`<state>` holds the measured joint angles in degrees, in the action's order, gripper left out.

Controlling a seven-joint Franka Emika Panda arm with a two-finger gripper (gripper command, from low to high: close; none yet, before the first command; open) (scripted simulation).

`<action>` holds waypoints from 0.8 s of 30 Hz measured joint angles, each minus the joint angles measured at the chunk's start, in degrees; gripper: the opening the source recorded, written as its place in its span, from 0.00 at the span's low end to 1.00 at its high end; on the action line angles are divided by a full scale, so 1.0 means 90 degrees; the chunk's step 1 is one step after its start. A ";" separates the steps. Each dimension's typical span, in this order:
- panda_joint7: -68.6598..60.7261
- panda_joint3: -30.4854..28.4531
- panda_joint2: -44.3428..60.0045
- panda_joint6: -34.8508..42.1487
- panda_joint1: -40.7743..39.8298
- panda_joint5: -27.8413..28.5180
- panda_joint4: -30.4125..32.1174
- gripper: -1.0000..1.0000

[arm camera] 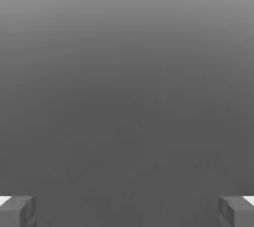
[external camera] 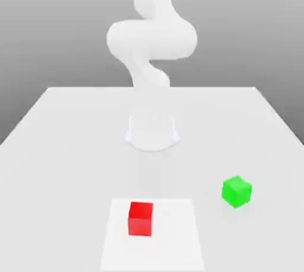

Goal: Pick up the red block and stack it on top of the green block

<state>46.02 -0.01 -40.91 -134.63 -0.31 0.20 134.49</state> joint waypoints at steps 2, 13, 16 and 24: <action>0.0018 -0.0003 0.0517 -0.0296 -0.0032 0.0019 0.0274 0.50; 0.0075 -0.0084 0.3075 -0.1766 -0.0154 0.0071 0.1653 0.50; 0.0067 -0.0115 0.3767 -0.2165 -0.0175 0.0052 0.2026 0.50; -0.0023 -0.0104 0.5613 -0.3475 -0.0230 -0.0089 0.2415 0.50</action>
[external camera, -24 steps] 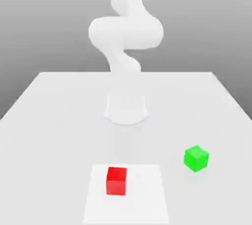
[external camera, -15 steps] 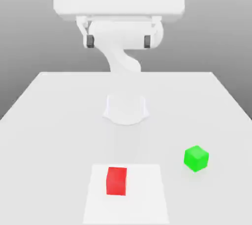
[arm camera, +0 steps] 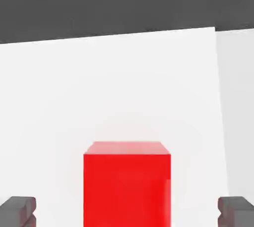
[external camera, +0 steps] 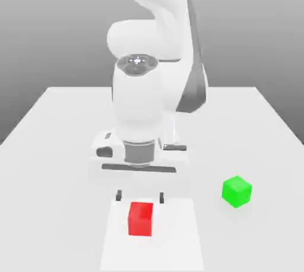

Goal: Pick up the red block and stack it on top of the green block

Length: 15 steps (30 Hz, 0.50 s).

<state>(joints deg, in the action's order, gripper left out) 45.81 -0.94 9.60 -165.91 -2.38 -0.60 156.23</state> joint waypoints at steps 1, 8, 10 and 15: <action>-0.0013 0.0016 0.0231 -0.0196 -0.0012 -0.0016 -0.0031 0.50; -0.0015 0.0028 0.0585 -0.0496 -0.0021 -0.0025 -0.0080 0.00; -0.0015 0.0039 0.0560 -0.0476 -0.0031 -0.0021 -0.0076 0.00; 0.0029 0.0021 -0.0451 0.0388 -0.0030 0.0041 0.0072 0.00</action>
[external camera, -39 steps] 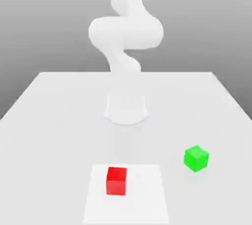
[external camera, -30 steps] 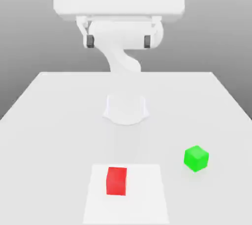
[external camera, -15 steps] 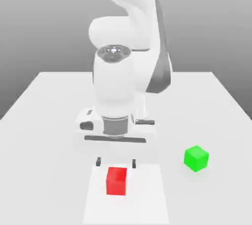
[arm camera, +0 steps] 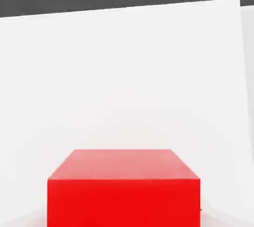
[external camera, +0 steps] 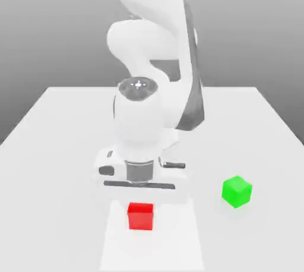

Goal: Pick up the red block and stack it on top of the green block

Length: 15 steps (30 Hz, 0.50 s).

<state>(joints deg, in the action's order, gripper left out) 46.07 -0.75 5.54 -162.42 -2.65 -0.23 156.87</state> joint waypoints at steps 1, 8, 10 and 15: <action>0.0013 0.0007 -0.0225 0.0191 0.0003 0.0010 0.0034 0.00; 0.1196 0.0818 -0.1112 0.0692 0.1520 -0.0297 0.0406 0.00; 0.1569 0.1123 -0.1337 0.0799 0.1822 -0.0418 0.0518 0.00; 0.2381 0.1894 -0.1672 0.0886 0.2561 -0.0669 0.0752 0.00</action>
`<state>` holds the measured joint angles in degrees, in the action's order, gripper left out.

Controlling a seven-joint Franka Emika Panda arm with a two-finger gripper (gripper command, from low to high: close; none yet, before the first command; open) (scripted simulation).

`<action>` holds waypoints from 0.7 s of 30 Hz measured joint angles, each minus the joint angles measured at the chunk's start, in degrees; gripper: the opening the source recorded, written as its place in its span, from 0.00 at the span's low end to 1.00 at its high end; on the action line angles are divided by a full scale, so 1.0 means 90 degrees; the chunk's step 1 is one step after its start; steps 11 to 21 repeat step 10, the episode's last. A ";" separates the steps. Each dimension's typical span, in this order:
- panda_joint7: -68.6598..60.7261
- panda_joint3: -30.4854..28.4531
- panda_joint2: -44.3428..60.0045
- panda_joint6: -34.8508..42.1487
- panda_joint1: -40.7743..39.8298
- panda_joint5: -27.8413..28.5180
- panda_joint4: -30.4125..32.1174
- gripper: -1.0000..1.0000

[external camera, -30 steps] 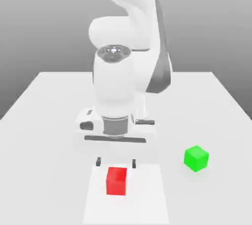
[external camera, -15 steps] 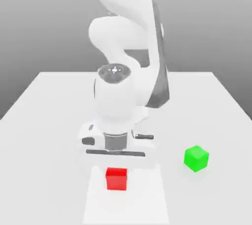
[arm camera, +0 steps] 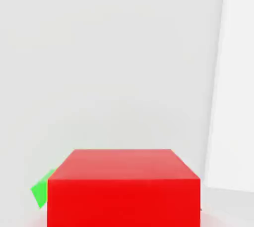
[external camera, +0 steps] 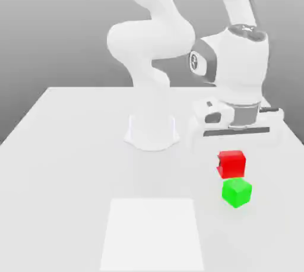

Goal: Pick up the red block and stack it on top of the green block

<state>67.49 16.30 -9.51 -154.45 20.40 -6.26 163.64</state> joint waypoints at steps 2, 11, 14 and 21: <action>0.0213 0.0087 0.0343 -0.0343 -0.0020 0.0194 0.0004 0.00; 0.0897 -0.0096 0.1404 -0.1329 -0.0044 0.1132 -0.0030 1.00; 0.0897 -0.0096 0.1404 -0.1329 -0.0044 0.1132 -0.0030 1.00; 0.0897 -0.0096 0.1404 -0.1329 -0.0044 0.1132 -0.0030 1.00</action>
